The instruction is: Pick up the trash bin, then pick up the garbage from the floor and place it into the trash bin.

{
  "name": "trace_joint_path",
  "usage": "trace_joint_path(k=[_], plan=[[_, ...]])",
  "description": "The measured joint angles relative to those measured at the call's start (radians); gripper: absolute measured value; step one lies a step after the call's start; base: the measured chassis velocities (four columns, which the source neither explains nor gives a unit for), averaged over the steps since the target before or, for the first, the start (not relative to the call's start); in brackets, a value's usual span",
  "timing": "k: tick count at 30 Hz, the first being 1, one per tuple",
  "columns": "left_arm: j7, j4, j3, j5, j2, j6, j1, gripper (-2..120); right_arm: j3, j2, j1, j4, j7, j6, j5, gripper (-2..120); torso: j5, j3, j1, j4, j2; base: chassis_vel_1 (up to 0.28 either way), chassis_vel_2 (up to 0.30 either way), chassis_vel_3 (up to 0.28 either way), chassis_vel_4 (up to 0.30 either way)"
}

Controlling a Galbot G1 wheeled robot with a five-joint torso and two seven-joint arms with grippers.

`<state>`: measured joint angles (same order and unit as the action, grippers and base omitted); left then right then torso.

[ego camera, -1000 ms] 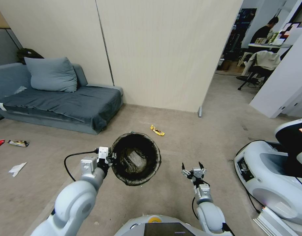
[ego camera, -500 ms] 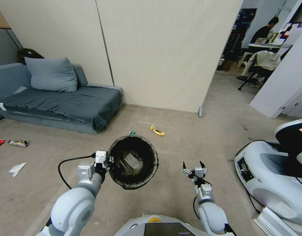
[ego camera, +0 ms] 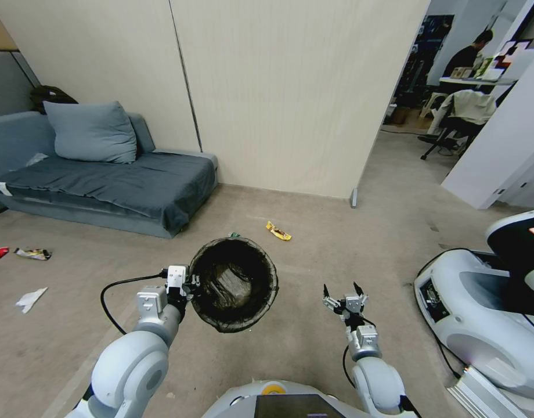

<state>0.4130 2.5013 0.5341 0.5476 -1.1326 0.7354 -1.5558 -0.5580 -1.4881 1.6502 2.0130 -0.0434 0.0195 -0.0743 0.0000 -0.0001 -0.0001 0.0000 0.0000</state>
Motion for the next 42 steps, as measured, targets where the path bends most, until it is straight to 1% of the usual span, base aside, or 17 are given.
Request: trace_joint_path(k=[7, 16, 20, 28, 33, 42], plan=[[-0.001, -0.001, 0.001, -0.008, -0.003, 0.0, 0.0, 1, -0.002, 0.002, -0.001, -0.003, -0.001, -0.001, 0.002, 100, -0.0001, 0.0, 0.0, 0.0001, 0.0, -0.134, 0.17, 0.172, -0.139], [-0.003, -0.001, 0.002, -0.01, -0.005, 0.0, 0.003, 1, -0.003, 0.0, -0.003, -0.01, -0.004, -0.002, 0.002, 100, -0.0001, 0.0, 0.0, -0.0003, 0.0, -0.142, 0.134, 0.132, -0.152], [-0.003, -0.001, 0.003, -0.01, -0.005, 0.0, 0.005, 1, -0.003, 0.001, -0.007, -0.014, -0.004, -0.002, 0.002, 100, -0.0001, 0.0, 0.0, 0.0003, 0.0, -0.121, 0.137, 0.13, -0.137], [-0.003, -0.001, 0.005, -0.012, -0.006, 0.0, 0.008, 1, -0.003, 0.0, -0.009, -0.019, -0.005, -0.002, 0.002, 100, 0.0, 0.0, 0.0, -0.0002, 0.0, -0.148, 0.135, 0.136, -0.146], [-0.003, -0.001, 0.007, -0.014, -0.006, 0.0, 0.009, 1, -0.002, 0.0, -0.009, -0.022, -0.004, -0.001, 0.002, 100, 0.0002, 0.0, 0.0, 0.0002, 0.0, -0.152, 0.166, 0.163, -0.157], [-0.003, -0.001, 0.007, -0.018, -0.007, 0.0, 0.009, 1, -0.003, 0.002, -0.011, -0.023, -0.004, 0.003, 0.002, 100, 0.0, 0.0, 0.0, 0.0, 0.0, -0.147, 0.138, 0.148, -0.155]])
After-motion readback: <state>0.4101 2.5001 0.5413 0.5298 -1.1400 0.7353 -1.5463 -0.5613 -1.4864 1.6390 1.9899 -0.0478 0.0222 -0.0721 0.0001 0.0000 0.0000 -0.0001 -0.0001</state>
